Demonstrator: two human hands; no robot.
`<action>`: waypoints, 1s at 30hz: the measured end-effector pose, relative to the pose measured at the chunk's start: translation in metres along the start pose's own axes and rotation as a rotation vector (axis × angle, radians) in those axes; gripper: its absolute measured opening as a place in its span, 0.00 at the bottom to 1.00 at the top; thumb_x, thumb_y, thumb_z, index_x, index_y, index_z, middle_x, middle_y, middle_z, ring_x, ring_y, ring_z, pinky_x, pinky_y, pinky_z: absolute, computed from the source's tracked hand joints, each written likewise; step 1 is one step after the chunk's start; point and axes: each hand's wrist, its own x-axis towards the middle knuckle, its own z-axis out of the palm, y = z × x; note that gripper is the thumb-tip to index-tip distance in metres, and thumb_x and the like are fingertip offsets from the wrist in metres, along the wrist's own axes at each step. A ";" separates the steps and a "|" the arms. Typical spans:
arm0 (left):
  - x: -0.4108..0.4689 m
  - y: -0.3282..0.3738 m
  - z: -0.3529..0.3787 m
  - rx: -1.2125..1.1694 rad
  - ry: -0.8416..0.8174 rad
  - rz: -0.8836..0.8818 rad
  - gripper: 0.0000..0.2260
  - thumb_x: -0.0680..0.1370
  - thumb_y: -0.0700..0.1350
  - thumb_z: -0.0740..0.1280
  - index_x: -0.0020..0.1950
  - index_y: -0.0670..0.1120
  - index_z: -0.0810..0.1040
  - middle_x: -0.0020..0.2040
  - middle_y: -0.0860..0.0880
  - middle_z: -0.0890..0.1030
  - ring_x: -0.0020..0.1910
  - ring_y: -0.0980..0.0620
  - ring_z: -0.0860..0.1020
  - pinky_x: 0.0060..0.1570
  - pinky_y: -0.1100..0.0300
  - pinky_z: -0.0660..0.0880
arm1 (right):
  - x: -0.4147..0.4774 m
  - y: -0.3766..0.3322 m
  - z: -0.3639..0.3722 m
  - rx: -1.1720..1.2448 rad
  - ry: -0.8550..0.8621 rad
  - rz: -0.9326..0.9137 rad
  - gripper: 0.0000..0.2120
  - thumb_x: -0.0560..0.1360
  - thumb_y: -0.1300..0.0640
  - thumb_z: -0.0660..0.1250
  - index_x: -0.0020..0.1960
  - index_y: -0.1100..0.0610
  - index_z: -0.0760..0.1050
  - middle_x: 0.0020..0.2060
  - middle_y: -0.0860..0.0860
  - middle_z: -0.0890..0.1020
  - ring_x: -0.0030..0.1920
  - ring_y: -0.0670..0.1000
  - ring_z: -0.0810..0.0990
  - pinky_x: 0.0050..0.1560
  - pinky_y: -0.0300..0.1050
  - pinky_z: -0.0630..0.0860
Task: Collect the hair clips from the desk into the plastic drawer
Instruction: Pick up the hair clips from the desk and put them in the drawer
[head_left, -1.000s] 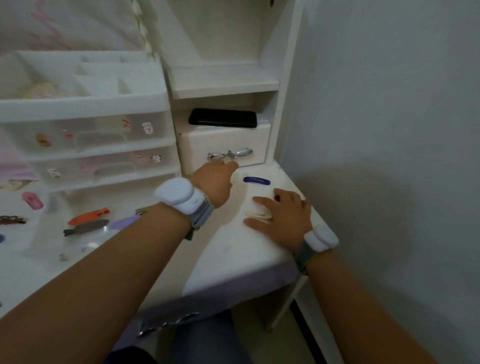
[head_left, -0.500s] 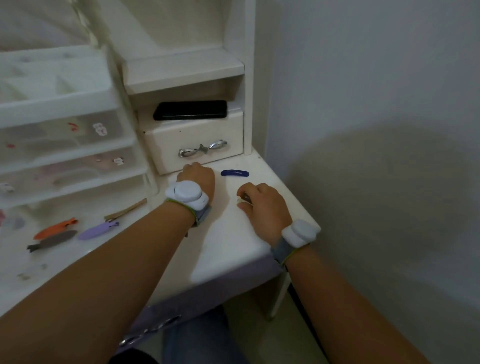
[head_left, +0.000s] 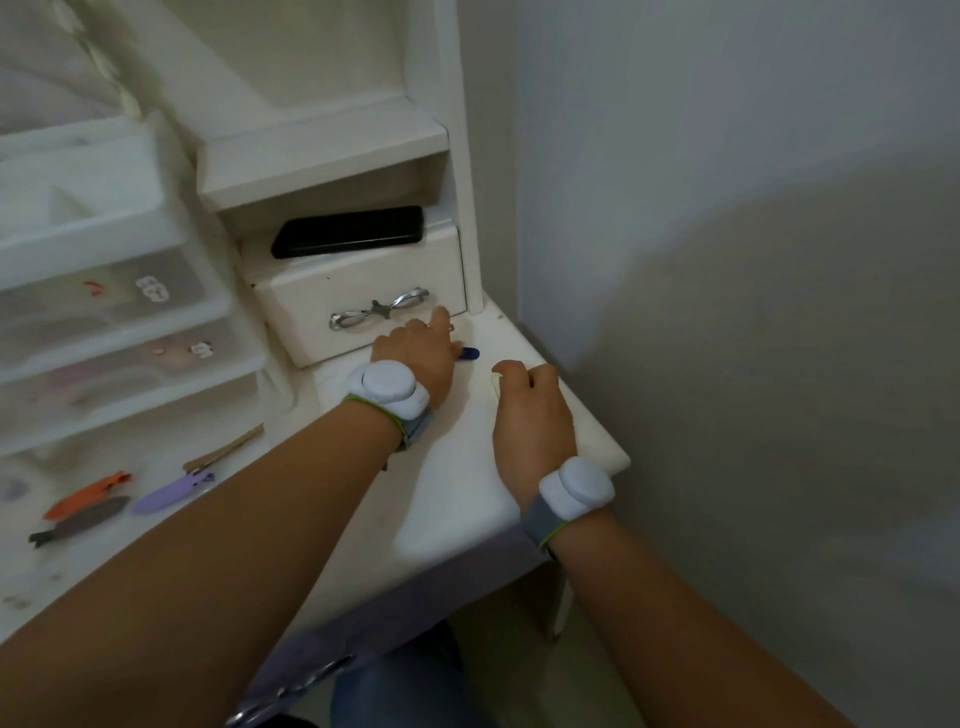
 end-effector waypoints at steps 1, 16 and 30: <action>0.003 0.001 0.001 0.035 -0.038 0.025 0.19 0.79 0.55 0.55 0.64 0.44 0.64 0.56 0.40 0.77 0.54 0.39 0.77 0.52 0.49 0.71 | 0.001 0.001 0.000 0.022 0.015 0.021 0.18 0.77 0.62 0.59 0.67 0.57 0.65 0.58 0.58 0.70 0.48 0.55 0.74 0.47 0.41 0.69; -0.066 -0.026 -0.030 0.027 0.058 0.039 0.14 0.78 0.42 0.57 0.32 0.42 0.65 0.34 0.45 0.72 0.34 0.46 0.72 0.34 0.59 0.65 | 0.005 0.007 0.009 0.122 0.144 0.037 0.14 0.81 0.54 0.52 0.56 0.61 0.69 0.35 0.52 0.74 0.29 0.46 0.67 0.33 0.39 0.63; -0.071 -0.011 -0.003 -0.106 -0.275 0.121 0.18 0.81 0.52 0.53 0.62 0.40 0.69 0.60 0.42 0.77 0.56 0.44 0.77 0.50 0.57 0.72 | 0.018 -0.014 0.005 0.420 0.248 0.315 0.08 0.81 0.57 0.53 0.50 0.59 0.69 0.42 0.57 0.76 0.44 0.63 0.79 0.46 0.61 0.78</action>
